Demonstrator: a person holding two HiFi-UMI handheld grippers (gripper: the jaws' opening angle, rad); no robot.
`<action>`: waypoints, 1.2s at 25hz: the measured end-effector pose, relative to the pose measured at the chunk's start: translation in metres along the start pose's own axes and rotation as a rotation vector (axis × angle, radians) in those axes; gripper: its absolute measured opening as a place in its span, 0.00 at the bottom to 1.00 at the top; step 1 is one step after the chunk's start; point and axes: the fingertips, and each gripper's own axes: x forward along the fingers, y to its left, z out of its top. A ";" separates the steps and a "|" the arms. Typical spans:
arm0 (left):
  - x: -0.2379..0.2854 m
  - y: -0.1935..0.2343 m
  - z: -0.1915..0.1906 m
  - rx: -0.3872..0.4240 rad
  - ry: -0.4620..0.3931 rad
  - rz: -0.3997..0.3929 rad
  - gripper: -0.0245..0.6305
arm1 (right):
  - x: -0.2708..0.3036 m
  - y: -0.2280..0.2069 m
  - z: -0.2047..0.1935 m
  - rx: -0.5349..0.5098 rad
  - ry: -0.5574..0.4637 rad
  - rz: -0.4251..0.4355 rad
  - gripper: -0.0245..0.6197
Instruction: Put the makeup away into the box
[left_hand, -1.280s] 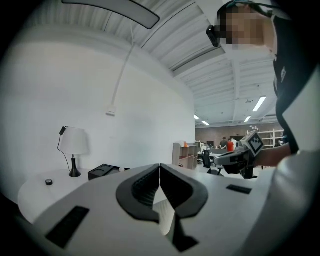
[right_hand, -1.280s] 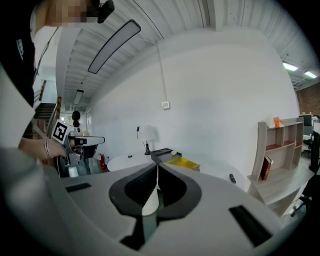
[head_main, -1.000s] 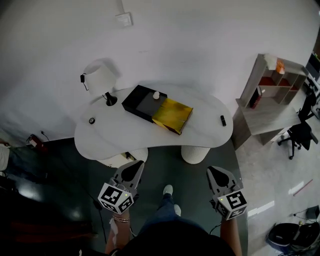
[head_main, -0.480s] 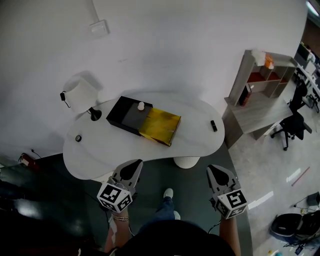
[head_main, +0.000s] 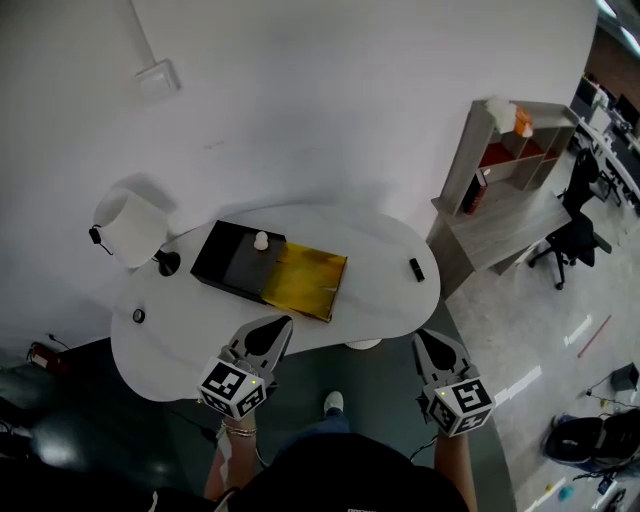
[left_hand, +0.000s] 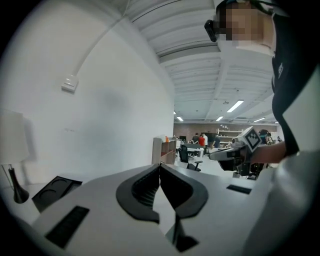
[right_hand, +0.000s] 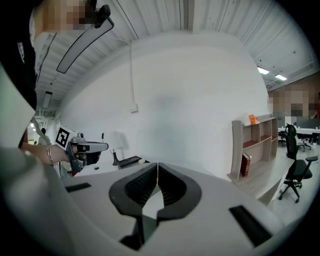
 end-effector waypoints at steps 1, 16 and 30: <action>0.008 0.002 0.000 -0.002 0.003 -0.020 0.07 | 0.003 -0.002 0.002 0.004 -0.002 -0.011 0.07; 0.080 0.012 -0.004 -0.022 0.023 -0.240 0.07 | 0.030 -0.022 -0.003 0.067 0.016 -0.147 0.07; 0.105 -0.001 -0.022 -0.050 0.057 -0.342 0.07 | 0.029 -0.028 -0.009 0.081 0.054 -0.206 0.07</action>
